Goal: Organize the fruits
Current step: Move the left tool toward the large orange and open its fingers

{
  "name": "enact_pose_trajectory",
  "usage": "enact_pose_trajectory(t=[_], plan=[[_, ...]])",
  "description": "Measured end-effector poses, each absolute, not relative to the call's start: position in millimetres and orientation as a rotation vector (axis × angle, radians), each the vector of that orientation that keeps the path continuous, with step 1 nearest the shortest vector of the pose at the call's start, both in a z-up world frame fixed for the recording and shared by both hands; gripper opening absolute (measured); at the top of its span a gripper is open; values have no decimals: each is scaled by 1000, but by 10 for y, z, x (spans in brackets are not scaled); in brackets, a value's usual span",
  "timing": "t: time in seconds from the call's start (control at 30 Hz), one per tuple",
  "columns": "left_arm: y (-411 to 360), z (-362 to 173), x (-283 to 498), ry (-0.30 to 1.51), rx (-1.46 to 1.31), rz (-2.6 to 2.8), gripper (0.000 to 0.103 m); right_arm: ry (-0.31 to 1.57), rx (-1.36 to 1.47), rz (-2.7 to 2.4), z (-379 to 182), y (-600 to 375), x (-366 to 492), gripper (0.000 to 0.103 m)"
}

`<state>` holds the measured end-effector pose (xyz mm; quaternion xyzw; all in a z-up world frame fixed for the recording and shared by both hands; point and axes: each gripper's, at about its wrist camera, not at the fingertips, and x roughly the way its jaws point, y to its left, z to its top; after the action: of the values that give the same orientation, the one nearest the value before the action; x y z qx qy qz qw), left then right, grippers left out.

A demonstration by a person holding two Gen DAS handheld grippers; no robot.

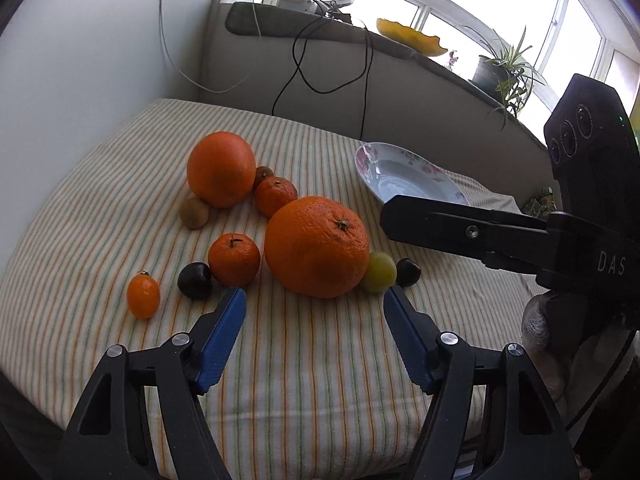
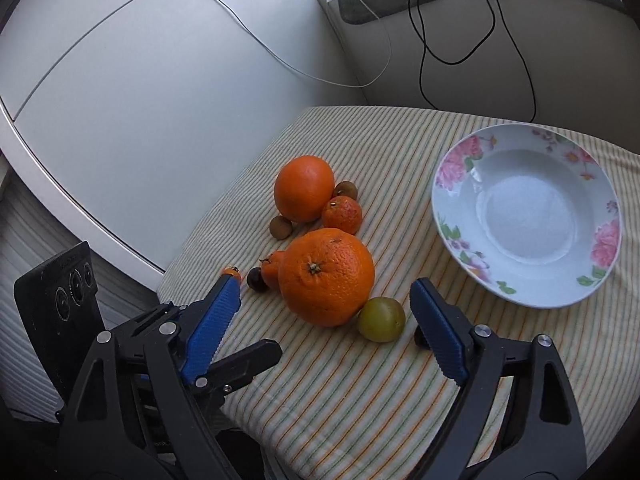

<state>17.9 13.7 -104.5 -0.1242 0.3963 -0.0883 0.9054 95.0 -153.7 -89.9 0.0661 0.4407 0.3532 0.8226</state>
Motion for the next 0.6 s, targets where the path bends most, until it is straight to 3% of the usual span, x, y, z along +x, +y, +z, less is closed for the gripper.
enact_pose_trajectory(t=[0.17,0.4,0.6], plan=[[118,-1075,236,824,-278,-195,66,974,141,775,-979,-1412,1048,89],[118,-1123,298,833,-299,-203,63,1036,173,780,-1102,-1321,1244,78],[122,-1164,331,845,-316,-210,59,1082,193,780,-1231,-1264,1364,76]])
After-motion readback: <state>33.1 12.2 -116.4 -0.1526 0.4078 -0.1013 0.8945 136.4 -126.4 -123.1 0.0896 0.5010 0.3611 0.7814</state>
